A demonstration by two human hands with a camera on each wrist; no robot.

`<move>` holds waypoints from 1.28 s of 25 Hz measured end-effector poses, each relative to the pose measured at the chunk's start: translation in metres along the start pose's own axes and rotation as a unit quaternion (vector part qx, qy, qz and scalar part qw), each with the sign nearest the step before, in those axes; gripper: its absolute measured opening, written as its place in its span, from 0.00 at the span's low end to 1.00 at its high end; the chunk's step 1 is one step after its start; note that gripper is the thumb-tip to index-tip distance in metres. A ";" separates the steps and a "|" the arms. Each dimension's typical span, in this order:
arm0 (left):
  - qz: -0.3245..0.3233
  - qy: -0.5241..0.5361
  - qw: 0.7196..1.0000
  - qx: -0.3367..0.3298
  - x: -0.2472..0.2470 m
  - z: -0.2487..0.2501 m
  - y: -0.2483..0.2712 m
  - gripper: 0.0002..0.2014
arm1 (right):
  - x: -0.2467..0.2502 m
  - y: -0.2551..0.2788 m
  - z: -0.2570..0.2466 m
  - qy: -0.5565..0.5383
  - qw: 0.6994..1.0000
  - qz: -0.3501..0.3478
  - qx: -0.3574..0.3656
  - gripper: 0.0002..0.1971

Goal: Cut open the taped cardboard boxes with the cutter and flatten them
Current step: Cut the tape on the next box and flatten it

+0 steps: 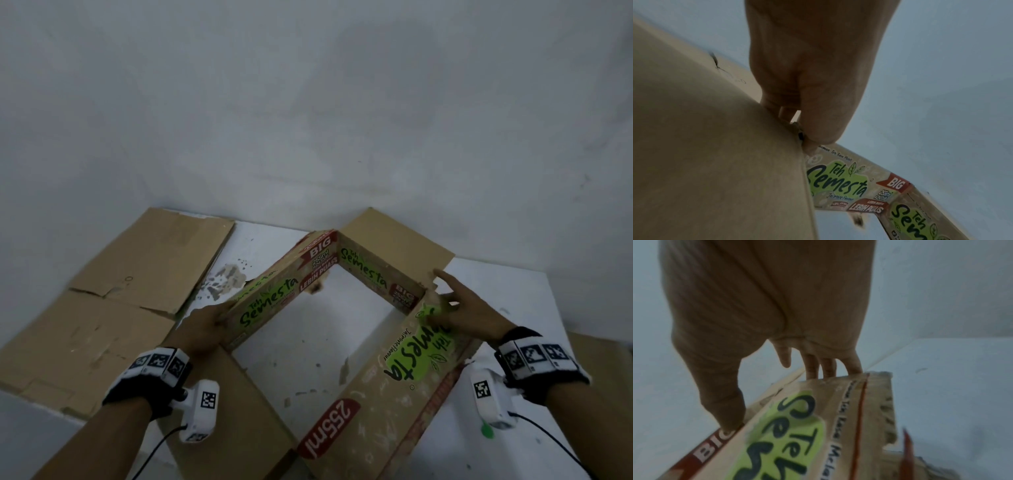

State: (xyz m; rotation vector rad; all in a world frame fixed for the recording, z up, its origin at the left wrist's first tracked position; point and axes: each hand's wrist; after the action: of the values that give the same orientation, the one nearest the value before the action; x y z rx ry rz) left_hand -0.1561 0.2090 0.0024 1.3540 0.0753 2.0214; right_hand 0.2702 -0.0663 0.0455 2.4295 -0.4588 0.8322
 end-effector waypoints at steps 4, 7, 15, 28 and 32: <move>-0.005 0.036 0.999 -0.016 0.007 0.003 0.004 0.24 | 0.018 0.006 -0.034 -0.088 0.996 0.018 0.023 0.34; 0.016 0.037 0.999 -0.032 0.010 0.007 0.008 0.23 | 0.024 0.010 -0.065 -0.119 0.990 -0.013 0.070 0.32; -0.003 -0.015 1.000 0.012 0.039 0.013 0.019 0.25 | 0.059 0.034 -0.146 -0.144 0.983 0.003 0.112 0.25; -0.108 0.336 0.920 -0.170 0.101 0.212 0.103 0.40 | 0.112 0.052 -0.257 -0.286 0.943 0.056 0.162 0.18; -0.125 0.421 0.869 -0.229 0.102 0.264 0.107 0.36 | 0.100 0.044 -0.286 -0.423 0.889 0.092 0.149 0.16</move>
State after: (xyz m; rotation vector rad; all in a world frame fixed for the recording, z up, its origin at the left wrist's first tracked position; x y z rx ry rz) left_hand -0.0130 0.1021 0.2461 0.1032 0.1401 2.0749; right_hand 0.1922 0.0494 0.3175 2.9933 -0.9388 -0.1779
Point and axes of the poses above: each hand's wrist, its own y-axis away from the middle knuckle, its own x-axis out of the back of the hand, z = x × y, and after that the axes turned 10 degrees about y, right-handed
